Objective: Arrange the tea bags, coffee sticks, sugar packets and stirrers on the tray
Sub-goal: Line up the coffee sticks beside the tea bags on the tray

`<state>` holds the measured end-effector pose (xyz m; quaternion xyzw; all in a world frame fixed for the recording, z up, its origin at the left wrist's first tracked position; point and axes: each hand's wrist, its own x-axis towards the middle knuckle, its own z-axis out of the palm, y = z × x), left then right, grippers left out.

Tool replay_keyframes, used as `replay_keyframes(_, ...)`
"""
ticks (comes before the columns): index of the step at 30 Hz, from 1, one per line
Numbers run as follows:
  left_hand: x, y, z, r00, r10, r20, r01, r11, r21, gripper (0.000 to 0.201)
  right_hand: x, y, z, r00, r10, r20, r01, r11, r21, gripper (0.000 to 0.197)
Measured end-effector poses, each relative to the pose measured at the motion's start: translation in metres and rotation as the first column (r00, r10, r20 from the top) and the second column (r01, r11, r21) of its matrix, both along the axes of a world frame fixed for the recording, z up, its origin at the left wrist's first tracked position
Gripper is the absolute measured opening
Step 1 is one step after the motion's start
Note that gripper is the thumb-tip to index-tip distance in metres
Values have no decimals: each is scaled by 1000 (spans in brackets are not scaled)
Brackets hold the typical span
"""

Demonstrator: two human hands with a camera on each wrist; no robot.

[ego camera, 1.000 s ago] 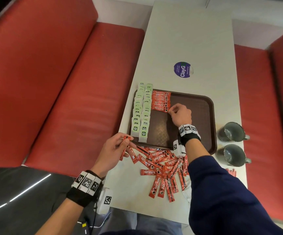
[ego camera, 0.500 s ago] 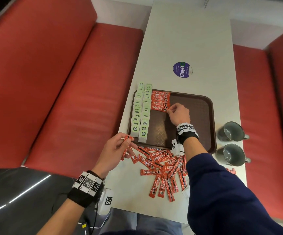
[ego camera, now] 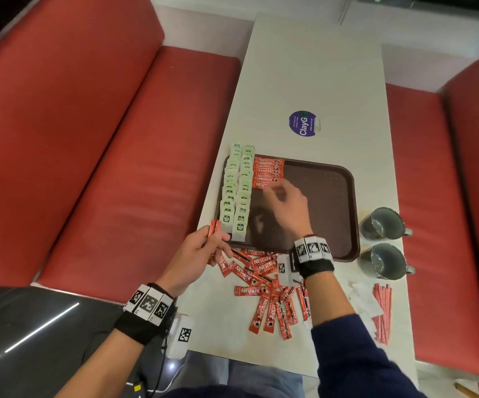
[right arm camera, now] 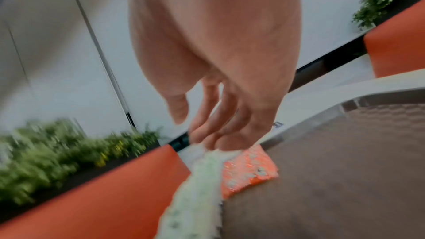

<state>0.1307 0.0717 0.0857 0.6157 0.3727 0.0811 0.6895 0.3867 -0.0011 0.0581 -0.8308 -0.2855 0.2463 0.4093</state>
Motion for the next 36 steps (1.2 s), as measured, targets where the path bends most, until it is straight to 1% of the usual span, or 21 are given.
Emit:
replay_keyframes(1, 1, -1, 1, 999, -31, 15, 31, 1000, 3, 29, -18, -7, 16, 991, 109, -80, -107, 994, 25, 21)
replay_keyframes(2, 3, -2, 2, 998, -61, 33, 61, 998, 5, 29, -33, -14, 30, 967, 213, -142, -210, 977, 41, 24)
replay_keyframes(3, 4, -4, 3, 995, -92, 49, 92, 996, 8, 29, -47, -21, 40, 938, 299, -174, -293, 954, 61, 26)
replay_keyframes(4, 5, -5, 4, 990, -124, 64, 124, 992, 14, 29, -58, -27, 47, 916, 359, -181, -348, 933, 90, 24)
replay_keyframes(6, 8, -8, 7, 979, -186, 86, 185, 982, 24, 28, -75, -36, 54, 904, 397, -157, -377, 915, 145, 14)
replay_keyframes(8, 8, -11, 10, 967, -236, 93, 233, 971, 43, 28, -84, -44, 55, 921, 367, -132, -341, 922, 185, 6)
replay_keyframes(12, 4, -11, 18, 956, -285, 74, 272, 951, 149, 28, -82, -63, 54, 943, 304, -131, -265, 930, 254, 6)
replay_keyframes(16, -2, -6, 26, 959, -279, 49, 261, 937, 231, 27, -79, -79, 56, 963, 183, -198, -120, 949, 293, 4)
replay_keyframes(19, 1, -6, 29, 965, -254, 61, 231, 939, 256, 25, -82, -83, 58, 958, 164, -236, -82, 942, 325, 3)
replay_keyframes(23, 5, -9, 30, 985, -124, 117, 92, 965, 247, 28, -81, -86, 63, 937, 194, -292, -83, 932, 353, 11)
replay_keyframes(25, 5, -9, 30, 984, -128, 126, 80, 942, 327, 29, -82, -87, 63, 902, 207, -379, -66, 933, 353, 17)
replay_keyframes(27, 5, -8, 27, 978, -178, 106, 118, 899, 421, 30, -84, -86, 59, 866, 204, -456, -32, 934, 356, 17)
replay_keyframes(30, 9, -7, 26, 971, -209, 113, 138, 882, 451, 31, -85, -86, 47, 865, 147, -480, 35, 936, 349, 13)
replay_keyframes(33, 12, -7, 28, 971, -205, 126, 125, 879, 461, 33, -87, -88, 40, 854, 95, -512, 122, 920, 374, 25)
replay_keyframes(35, 12, -8, 30, 976, -167, 142, 86, 886, 456, 35, -87, -89, 41, 869, 82, -489, 117, 925, 363, 30)
replay_keyframes(36, 13, -9, 31, 979, -128, 161, 50, 907, 419, 37, -87, -89, 42, 880, 80, -468, 101, 932, 349, 32)
